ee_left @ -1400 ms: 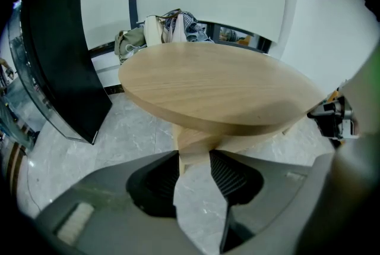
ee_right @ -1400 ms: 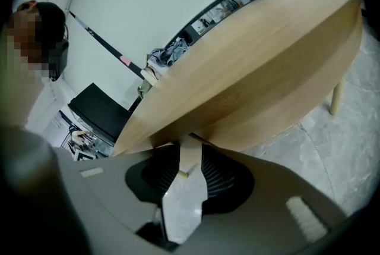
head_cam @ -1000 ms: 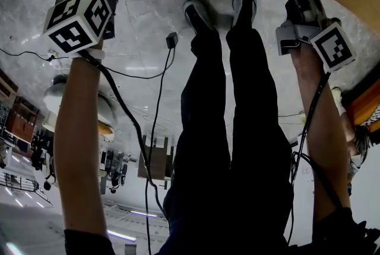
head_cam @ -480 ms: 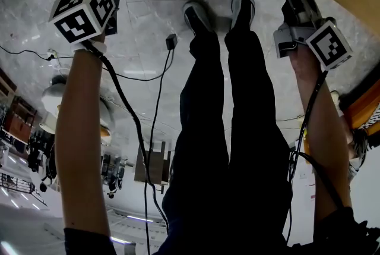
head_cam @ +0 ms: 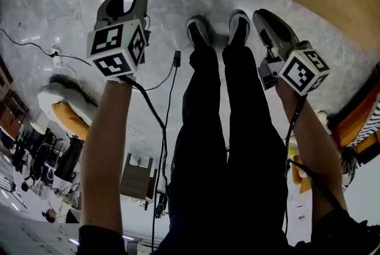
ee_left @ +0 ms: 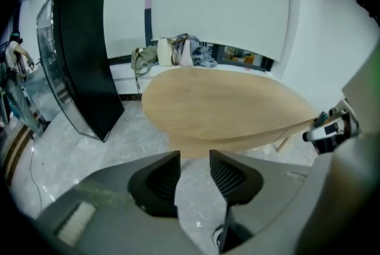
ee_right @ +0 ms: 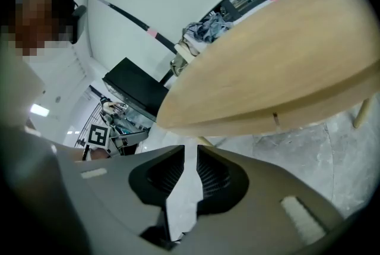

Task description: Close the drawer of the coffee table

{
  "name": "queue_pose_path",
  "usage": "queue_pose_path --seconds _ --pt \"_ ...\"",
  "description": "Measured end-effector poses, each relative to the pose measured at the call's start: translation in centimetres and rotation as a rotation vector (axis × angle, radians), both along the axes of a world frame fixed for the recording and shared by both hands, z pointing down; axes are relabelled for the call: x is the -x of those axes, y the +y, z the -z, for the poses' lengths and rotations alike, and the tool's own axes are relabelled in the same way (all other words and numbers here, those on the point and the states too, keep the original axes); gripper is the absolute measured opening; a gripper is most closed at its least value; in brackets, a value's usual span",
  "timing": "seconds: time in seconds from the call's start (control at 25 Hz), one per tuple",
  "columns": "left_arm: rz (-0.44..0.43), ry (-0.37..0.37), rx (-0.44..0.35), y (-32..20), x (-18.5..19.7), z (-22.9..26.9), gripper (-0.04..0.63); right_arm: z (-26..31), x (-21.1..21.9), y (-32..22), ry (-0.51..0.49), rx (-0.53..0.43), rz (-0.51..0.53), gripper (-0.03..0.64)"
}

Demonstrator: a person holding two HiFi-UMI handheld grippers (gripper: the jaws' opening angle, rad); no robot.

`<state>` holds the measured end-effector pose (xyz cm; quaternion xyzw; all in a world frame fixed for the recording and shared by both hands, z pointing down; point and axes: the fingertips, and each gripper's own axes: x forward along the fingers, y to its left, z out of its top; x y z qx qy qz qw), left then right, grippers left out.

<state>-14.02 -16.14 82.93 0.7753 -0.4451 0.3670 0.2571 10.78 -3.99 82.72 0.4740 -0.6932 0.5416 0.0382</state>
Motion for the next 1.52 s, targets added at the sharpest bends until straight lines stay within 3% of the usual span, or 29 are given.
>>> queue_pose_path --seconds 0.2,0.4,0.52,0.76,0.92,1.16,1.52 --pt "-0.018 0.086 -0.145 1.3 -2.3 10.9 0.164 9.8 1.5 -1.7 0.053 -0.151 0.100 0.066" --pt "-0.008 0.160 -0.270 2.3 -4.4 22.7 0.147 21.1 0.5 -4.7 0.251 -0.334 0.171 0.037" --pt "-0.036 0.221 -0.329 3.6 -5.8 29.1 0.081 28.0 -0.1 -6.1 0.340 -0.463 0.166 0.015" --pt "-0.065 0.290 -0.430 6.6 -8.2 41.4 0.072 40.4 -0.6 -5.8 0.402 -0.611 0.160 0.012" --pt "-0.037 0.327 -0.506 6.9 -8.1 49.2 0.072 47.0 -0.7 -5.7 0.423 -0.693 0.164 0.008" --pt "-0.008 0.338 -0.582 7.6 -6.5 56.2 0.071 55.8 -0.8 -5.4 0.477 -0.816 0.148 0.006" --pt "0.176 0.346 -0.708 5.2 0.3 62.6 0.071 64.6 -3.7 -7.0 0.528 -0.933 0.031 0.006"
